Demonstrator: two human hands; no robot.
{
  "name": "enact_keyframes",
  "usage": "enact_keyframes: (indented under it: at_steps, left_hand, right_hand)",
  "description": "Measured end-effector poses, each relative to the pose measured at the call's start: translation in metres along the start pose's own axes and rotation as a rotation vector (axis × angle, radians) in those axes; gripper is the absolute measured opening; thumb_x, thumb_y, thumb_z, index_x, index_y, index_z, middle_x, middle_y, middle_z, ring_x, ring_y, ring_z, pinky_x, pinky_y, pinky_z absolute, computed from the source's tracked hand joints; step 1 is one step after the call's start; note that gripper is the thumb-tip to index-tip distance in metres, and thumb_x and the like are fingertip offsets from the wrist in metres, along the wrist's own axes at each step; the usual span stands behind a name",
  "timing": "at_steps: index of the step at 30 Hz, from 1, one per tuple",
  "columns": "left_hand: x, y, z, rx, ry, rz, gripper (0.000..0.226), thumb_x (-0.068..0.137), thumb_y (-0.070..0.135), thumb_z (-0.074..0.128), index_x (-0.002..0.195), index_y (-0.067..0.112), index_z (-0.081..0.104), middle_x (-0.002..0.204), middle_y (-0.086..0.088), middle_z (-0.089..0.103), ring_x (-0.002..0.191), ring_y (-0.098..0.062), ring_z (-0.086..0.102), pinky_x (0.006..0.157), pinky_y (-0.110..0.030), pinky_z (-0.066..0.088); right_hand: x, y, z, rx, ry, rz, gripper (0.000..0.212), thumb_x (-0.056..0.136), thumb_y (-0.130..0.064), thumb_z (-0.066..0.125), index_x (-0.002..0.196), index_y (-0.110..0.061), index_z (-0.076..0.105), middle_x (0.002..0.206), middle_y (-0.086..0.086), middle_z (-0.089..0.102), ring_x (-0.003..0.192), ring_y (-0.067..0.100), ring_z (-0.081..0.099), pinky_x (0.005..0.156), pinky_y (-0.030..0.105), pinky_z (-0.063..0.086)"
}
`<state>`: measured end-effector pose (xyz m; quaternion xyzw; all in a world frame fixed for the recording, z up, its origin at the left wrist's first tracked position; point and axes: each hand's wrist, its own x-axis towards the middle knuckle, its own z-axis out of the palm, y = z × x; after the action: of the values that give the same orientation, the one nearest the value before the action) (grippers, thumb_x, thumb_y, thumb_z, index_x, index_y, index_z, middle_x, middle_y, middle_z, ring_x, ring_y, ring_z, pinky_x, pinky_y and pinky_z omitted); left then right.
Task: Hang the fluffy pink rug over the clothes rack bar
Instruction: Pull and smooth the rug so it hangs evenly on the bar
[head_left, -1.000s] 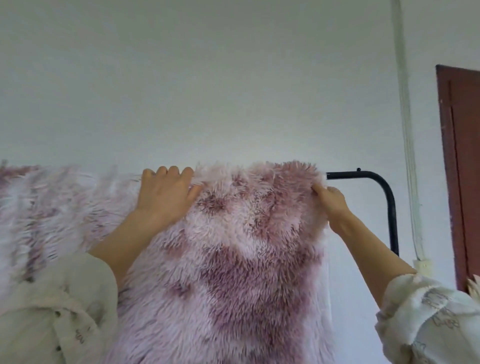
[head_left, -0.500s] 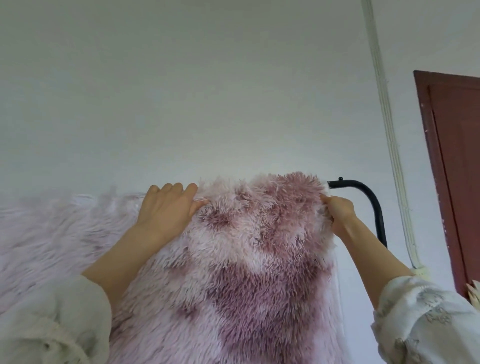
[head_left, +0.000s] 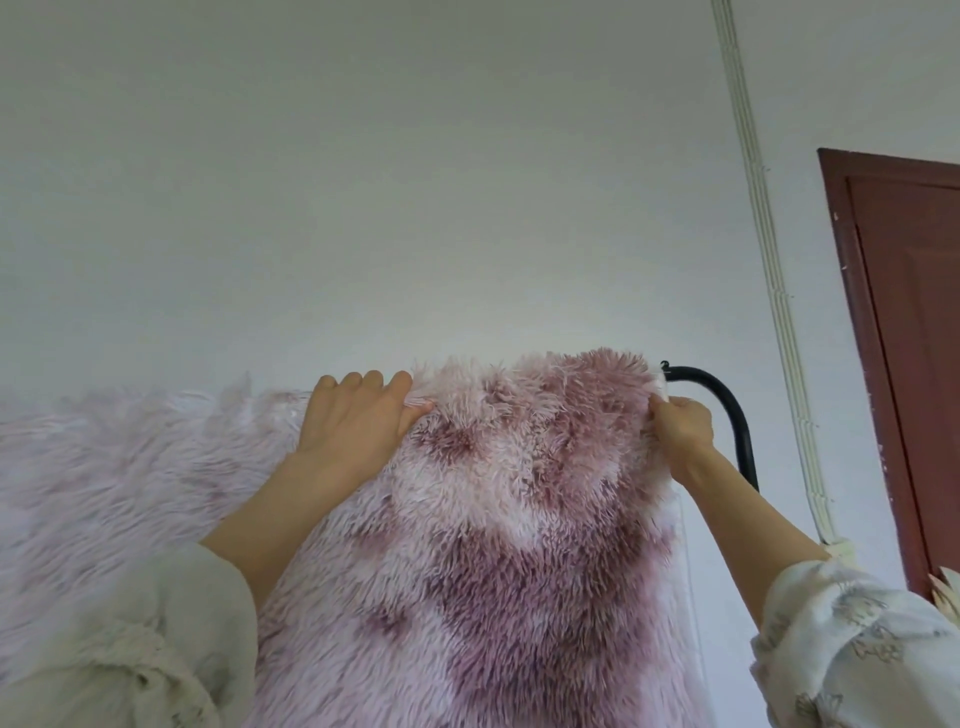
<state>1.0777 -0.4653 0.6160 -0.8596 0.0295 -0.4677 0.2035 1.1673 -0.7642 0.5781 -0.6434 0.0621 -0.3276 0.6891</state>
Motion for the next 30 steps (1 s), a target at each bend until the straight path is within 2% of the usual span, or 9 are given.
enact_keyframes:
  at_steps: [2,4,5,7,11,16,18,26,30]
  left_hand:
    - [-0.003,-0.003,0.000,-0.002,0.014,0.004,0.050,0.096,0.051,0.023,0.117,0.013,0.048,0.107,-0.009,0.063,0.098,-0.029,0.059,0.080,-0.037,0.040]
    - [-0.006,-0.006,0.000,-0.020,0.030,0.022,0.049,0.096,0.049,0.024,0.117,0.012,0.049,0.107,-0.009,0.063,0.098,-0.029,0.059,0.080,-0.037,0.040]
    - [-0.007,-0.007,-0.001,-0.038,0.037,0.032,0.048,0.097,0.047,0.025,0.119,0.012,0.049,0.108,-0.009,0.062,0.098,-0.029,0.058,0.081,-0.038,0.039]
    - [-0.014,-0.013,-0.003,-0.094,0.039,0.057,0.046,0.098,0.043,0.025,0.124,0.013,0.047,0.111,-0.008,0.061,0.101,-0.028,0.057,0.085,-0.040,0.039]
    - [-0.038,-0.043,-0.009,-0.180,0.049,0.066,0.045,0.099,0.039,0.026,0.136,0.017,0.041,0.123,-0.007,0.058,0.110,-0.028,0.055,0.093,-0.043,0.038]
    - [-0.079,-0.110,-0.017,-0.151,0.069,0.000,0.041,0.098,0.035,0.030,0.130,0.015,0.046,0.119,-0.011,0.059,0.106,-0.032,0.056,0.092,-0.044,0.038]
    - [-0.097,-0.139,-0.018,-0.146,0.085,-0.034,0.041,0.097,0.033,0.033,0.130,0.014,0.047,0.121,-0.013,0.059,0.109,-0.033,0.055,0.095,-0.045,0.037]
    - [-0.181,-0.251,-0.016,-0.054,0.059,-0.129,0.049,0.093,0.029,0.041,0.140,0.015,0.037,0.142,-0.015,0.042,0.131,-0.033,0.038,0.107,-0.056,0.026]
    - [-0.212,-0.288,-0.015,-0.031,-0.019,-0.200,0.057,0.095,0.034,0.039,0.147,0.020,0.022,0.156,-0.011,0.021,0.142,-0.034,0.020,0.111,-0.058,0.019]
  right_hand:
    - [-0.009,0.002,0.007,-0.096,0.025,-0.059,0.032,0.097,-0.020,0.037,0.068,-0.010,0.046,0.065,0.006,0.046,0.058,0.021,0.041,0.055,0.028,0.034]
    - [-0.022,0.003,0.015,-0.198,0.052,-0.084,0.034,0.096,-0.027,0.033,0.111,-0.004,0.053,0.097,0.013,0.059,0.087,0.030,0.056,0.078,0.037,0.046]
    - [-0.026,0.002,0.018,-0.260,0.062,-0.090,0.043,0.096,-0.028,0.033,0.130,-0.005,0.044,0.118,0.016,0.058,0.106,0.034,0.056,0.091,0.045,0.046]
    - [-0.040,0.000,0.023,-0.377,0.101,-0.132,0.054,0.098,-0.030,0.031,0.147,-0.009,0.025,0.146,0.017,0.040,0.131,0.038,0.039,0.107,0.053,0.035]
    - [-0.086,-0.013,0.041,-0.490,0.118,-0.341,0.055,0.100,-0.033,0.026,0.149,-0.011,0.020,0.157,0.013,0.021,0.144,0.031,0.020,0.116,0.051,0.019]
    - [-0.165,-0.036,0.089,-0.634,-0.032,-0.598,0.050,0.098,-0.037,0.027,0.138,-0.012,0.043,0.152,0.011,0.032,0.143,0.028,0.023,0.117,0.052,0.015]
    - [-0.200,-0.044,0.109,-0.683,-0.118,-0.673,0.049,0.099,-0.037,0.028,0.139,-0.013,0.042,0.153,0.011,0.031,0.144,0.027,0.022,0.119,0.050,0.011]
    - [-0.318,-0.065,0.184,-0.758,-0.400,-0.763,0.056,0.098,-0.037,0.035,0.149,-0.014,0.023,0.159,0.013,0.007,0.146,0.033,0.009,0.114,0.045,0.025]
    - [-0.359,-0.071,0.210,-0.761,-0.479,-0.782,0.056,0.098,-0.035,0.036,0.149,-0.016,0.021,0.160,0.011,0.004,0.147,0.031,0.006,0.113,0.046,0.027]
